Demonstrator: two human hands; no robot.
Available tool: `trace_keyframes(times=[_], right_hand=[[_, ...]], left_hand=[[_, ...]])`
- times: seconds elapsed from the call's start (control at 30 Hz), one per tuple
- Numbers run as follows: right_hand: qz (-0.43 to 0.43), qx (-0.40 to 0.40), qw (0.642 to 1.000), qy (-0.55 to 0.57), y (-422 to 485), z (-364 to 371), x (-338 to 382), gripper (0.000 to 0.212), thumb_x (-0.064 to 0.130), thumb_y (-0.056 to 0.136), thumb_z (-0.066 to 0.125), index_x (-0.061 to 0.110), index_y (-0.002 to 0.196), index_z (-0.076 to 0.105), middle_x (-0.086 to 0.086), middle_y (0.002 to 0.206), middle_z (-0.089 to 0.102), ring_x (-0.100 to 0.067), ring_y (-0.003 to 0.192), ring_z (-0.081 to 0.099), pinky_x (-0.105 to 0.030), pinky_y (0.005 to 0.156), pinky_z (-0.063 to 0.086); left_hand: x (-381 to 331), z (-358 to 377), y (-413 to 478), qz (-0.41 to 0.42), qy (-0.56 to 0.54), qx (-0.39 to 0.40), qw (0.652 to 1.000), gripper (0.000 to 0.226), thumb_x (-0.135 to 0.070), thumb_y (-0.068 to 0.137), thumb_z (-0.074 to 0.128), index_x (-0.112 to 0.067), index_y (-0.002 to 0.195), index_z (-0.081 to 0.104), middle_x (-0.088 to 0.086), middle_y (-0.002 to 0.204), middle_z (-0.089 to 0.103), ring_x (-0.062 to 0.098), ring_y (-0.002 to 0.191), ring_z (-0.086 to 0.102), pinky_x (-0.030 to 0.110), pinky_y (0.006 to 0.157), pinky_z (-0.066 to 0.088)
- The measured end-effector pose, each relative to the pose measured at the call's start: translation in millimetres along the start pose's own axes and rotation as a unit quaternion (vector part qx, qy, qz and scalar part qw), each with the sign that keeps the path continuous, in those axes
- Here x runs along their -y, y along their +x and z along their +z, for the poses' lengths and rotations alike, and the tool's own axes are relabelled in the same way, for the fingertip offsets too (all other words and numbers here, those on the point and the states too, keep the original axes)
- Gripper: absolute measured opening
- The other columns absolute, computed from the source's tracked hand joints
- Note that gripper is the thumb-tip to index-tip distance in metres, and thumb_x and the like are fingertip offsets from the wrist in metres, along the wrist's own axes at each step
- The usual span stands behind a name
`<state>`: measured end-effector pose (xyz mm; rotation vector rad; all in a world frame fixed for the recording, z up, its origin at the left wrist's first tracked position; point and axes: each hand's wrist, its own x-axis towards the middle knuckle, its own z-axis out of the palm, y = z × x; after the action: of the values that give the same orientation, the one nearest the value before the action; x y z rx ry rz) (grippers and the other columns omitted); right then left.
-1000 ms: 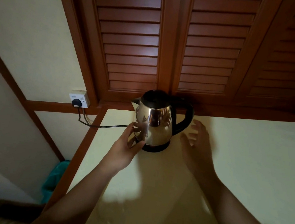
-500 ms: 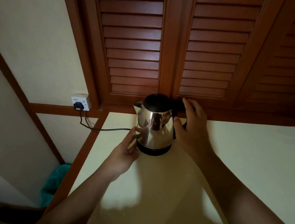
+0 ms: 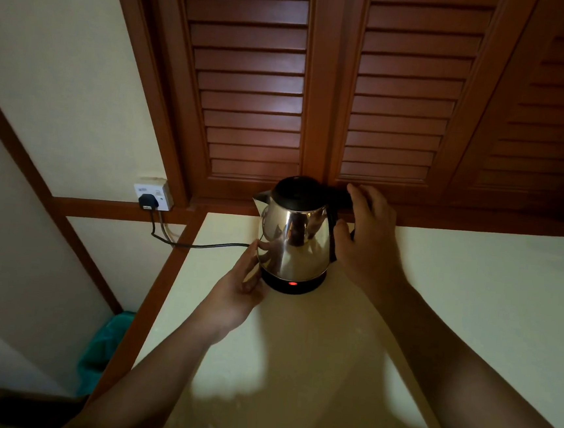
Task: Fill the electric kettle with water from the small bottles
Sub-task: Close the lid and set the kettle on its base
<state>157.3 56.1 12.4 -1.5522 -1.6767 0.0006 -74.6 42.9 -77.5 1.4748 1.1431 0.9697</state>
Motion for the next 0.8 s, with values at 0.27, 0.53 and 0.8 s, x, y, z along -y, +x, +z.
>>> trace_keyframes(times=[0.27, 0.53, 0.8], right_hand=[[-0.016, 0.027, 0.998, -0.050, -0.1, -2.3, -5.1, 0.059, 0.023, 0.096, 0.055, 0.019, 0.153, 0.039, -0.012, 0.162, 0.026, -0.035, 0.148, 0.023, -0.055, 0.117, 0.031], [0.037, 0.030, 0.996, 0.079, -76.6, 22.7, -10.6, 0.061, 0.020, 0.101, 0.048, 0.009, 0.156, 0.026, -0.011, 0.163, 0.026, -0.022, 0.152, 0.021, -0.039, 0.121, 0.023], [0.046, 0.225, 0.973, -0.028, -116.5, 36.9, -24.4, 0.059, 0.027, 0.107, 0.035, 0.009, 0.159, 0.014, -0.007, 0.167, 0.017, -0.015, 0.154, 0.007, -0.017, 0.112, -0.010]], left_hand=[[-3.0, 0.0, -0.2, 0.006, 0.047, 0.006, 0.999, 0.083, -0.002, 0.103, 0.059, -0.073, 0.137, 0.034, -0.048, 0.135, 0.054, -0.017, 0.132, 0.050, 0.026, 0.115, 0.042], [-8.3, -9.1, -13.6, 0.076, 0.243, 0.010, 0.967, 0.084, -0.007, 0.103, 0.058, -0.071, 0.141, 0.018, -0.053, 0.139, 0.037, -0.031, 0.126, 0.039, -0.002, 0.106, 0.028], [13.6, -10.7, -22.7, 0.082, 0.361, -0.012, 0.929, 0.062, -0.019, 0.105, 0.059, -0.016, 0.162, 0.033, -0.008, 0.159, 0.043, 0.012, 0.148, 0.039, 0.014, 0.119, 0.021]])
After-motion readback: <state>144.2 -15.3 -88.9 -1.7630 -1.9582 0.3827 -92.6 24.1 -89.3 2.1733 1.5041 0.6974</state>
